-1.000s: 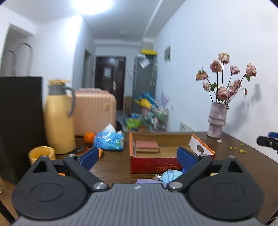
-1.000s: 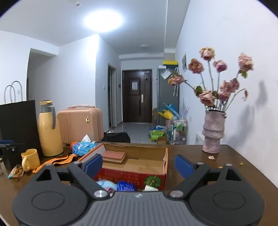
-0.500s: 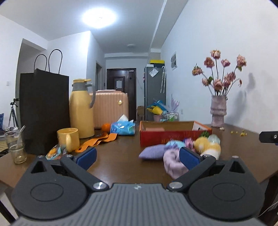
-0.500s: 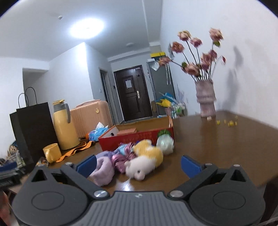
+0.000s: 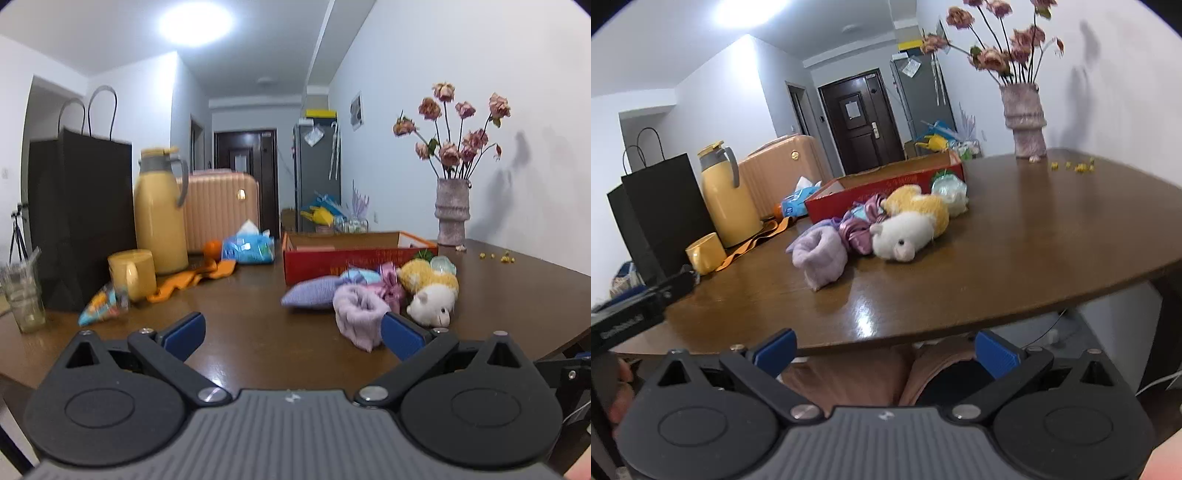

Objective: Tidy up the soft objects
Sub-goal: 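Reach to the lavender fuzzy headband and grasp it with both grippers, then lift the lavender headband with both grippers toward the cardboard box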

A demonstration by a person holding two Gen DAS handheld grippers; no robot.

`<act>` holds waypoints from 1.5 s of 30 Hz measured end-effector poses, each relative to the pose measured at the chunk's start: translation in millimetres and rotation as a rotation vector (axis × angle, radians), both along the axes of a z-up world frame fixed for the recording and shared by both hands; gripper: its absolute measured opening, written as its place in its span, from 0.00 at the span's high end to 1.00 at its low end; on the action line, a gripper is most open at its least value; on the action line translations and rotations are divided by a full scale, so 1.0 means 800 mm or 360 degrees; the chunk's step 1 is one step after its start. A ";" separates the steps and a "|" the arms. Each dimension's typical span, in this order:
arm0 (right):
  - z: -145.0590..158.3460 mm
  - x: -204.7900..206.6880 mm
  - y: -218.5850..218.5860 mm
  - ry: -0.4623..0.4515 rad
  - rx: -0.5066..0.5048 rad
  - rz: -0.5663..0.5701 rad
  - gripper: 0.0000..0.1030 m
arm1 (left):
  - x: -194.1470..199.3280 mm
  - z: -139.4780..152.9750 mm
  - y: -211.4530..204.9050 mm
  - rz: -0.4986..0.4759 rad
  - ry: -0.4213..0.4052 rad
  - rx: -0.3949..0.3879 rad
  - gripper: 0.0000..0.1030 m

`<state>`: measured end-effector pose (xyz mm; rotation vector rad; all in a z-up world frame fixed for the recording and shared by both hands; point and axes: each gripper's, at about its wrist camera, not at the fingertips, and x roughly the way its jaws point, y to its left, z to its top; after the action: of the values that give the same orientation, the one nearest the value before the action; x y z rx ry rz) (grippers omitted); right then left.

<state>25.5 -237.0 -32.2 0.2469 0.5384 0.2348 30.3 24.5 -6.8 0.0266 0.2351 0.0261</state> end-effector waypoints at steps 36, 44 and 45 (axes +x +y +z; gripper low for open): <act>0.013 0.257 0.092 0.0138 -0.0046 0.0480 0.88 | 0.311 -0.004 0.017 -0.0506 0.0660 -0.0324 0.78; 0.016 0.259 0.075 0.0111 -0.0087 0.0385 0.88 | 0.242 -0.011 0.002 -0.0410 0.0698 -0.0354 0.88; 0.017 0.257 0.075 0.0098 -0.0095 0.0381 0.85 | 0.234 -0.014 0.002 -0.0403 0.0720 -0.0379 0.88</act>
<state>231.2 -176.7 -18.6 0.1315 0.6355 0.4440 217.6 26.0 -17.6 -0.1771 0.6841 -0.2625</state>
